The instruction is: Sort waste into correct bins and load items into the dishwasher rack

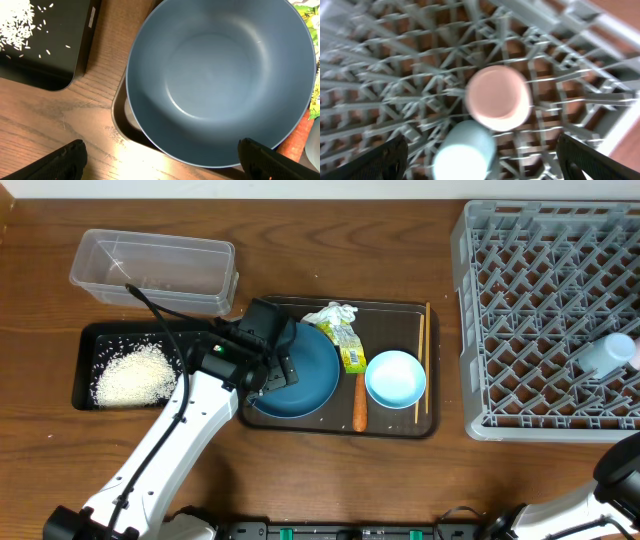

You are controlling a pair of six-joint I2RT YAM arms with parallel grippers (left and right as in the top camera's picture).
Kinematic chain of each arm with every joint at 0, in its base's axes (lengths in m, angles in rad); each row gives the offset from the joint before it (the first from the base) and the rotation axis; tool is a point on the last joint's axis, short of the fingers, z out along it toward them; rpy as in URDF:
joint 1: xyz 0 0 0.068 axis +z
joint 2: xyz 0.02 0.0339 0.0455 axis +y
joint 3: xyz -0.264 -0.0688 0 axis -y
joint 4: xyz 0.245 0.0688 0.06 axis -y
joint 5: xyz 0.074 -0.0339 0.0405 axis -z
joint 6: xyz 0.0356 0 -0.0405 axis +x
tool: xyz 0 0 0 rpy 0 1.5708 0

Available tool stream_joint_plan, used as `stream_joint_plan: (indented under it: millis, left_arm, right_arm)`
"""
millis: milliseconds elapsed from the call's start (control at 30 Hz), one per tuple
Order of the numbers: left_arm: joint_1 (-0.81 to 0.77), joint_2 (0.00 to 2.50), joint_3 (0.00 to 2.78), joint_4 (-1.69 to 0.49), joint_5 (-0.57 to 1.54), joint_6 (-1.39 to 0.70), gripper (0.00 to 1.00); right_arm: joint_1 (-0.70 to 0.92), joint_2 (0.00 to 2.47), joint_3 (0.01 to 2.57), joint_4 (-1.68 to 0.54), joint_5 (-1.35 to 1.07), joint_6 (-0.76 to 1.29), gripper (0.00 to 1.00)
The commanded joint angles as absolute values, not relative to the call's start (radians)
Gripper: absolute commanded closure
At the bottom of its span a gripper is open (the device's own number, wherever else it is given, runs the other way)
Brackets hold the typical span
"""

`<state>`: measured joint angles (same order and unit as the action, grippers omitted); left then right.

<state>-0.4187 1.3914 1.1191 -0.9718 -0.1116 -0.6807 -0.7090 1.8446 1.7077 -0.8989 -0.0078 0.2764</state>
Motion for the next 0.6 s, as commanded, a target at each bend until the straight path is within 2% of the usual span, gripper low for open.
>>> stream_joint_plan:
  millis: [0, 133, 300, 567]
  left_arm:
    - [-0.414, 1.391, 1.134, -0.976, -0.121, -0.683, 0.01]
    - [-0.414, 1.391, 1.133, -0.976, -0.121, -0.683, 0.01]
    - [-0.414, 1.391, 1.133, -0.976, -0.121, -0.683, 0.01]
    - [-0.414, 1.391, 1.134, -0.976, -0.12, -0.683, 0.01]
  right_arm:
    - [-0.661, 1.761, 1.715, -0.901, -0.125, 0.27, 0.06]
    - [-0.568, 1.695, 1.715, -0.923, -0.225, 0.301, 0.09]
    - [-0.375, 1.67, 1.715, -0.975, -0.37, 0.291, 0.11]
    - [0.012, 1.699, 1.71, -1.152, -0.34, 0.178, 0.12]
